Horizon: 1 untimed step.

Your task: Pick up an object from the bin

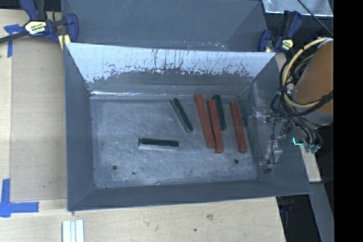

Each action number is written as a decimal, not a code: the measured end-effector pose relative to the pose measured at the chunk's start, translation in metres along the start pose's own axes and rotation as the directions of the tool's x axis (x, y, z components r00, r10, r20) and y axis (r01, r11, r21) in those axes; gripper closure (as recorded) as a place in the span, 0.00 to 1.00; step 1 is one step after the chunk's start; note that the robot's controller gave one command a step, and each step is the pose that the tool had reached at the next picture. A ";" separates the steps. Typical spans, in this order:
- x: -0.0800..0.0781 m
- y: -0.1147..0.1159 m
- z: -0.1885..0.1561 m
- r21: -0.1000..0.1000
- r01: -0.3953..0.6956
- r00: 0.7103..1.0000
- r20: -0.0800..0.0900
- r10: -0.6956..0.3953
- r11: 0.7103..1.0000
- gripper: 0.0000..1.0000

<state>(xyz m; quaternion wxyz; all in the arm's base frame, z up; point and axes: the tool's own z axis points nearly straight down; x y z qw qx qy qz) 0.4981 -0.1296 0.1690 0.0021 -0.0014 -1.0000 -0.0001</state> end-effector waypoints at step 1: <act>-0.002 0.000 -0.004 0.001 0.003 1.000 0.007 -0.003 1.000 0.00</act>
Offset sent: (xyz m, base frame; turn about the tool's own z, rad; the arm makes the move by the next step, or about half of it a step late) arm 0.0138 0.0709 -0.0990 0.1563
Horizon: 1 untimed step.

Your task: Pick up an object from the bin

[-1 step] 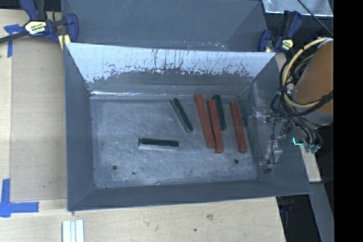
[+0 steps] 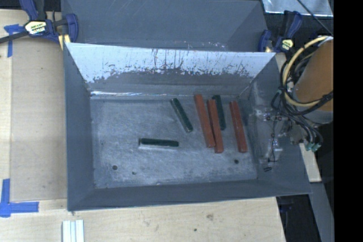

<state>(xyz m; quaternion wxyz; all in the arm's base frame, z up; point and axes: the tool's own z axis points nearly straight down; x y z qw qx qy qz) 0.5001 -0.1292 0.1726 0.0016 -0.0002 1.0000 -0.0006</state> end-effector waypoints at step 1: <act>-0.008 0.042 0.061 0.000 -0.101 0.995 0.003 0.101 0.995 0.00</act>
Offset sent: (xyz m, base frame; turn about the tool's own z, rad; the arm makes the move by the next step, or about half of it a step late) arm 0.0644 0.0866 -0.0413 -0.1765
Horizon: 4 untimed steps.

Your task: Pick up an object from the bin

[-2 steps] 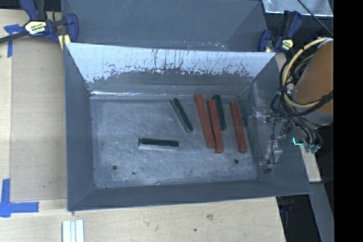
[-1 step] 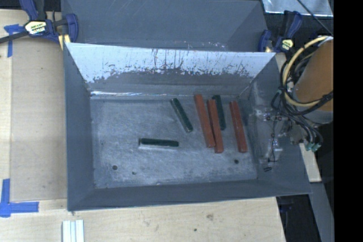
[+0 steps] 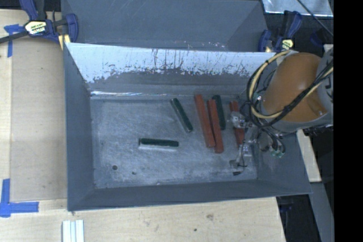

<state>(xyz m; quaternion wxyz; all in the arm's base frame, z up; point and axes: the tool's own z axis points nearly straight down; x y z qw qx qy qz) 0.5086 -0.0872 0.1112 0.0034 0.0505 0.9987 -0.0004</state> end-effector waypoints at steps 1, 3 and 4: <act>-0.034 0.035 -0.002 -0.001 0.195 0.981 -0.006 -0.195 0.981 0.00; -0.050 0.039 0.020 -0.005 0.877 0.480 0.000 -0.877 0.480 0.00; -0.076 0.029 0.039 -0.005 0.714 0.700 0.001 -0.714 0.700 1.00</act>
Offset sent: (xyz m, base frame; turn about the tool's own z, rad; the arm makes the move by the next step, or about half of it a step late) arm 0.0392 0.0135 0.0099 -0.5905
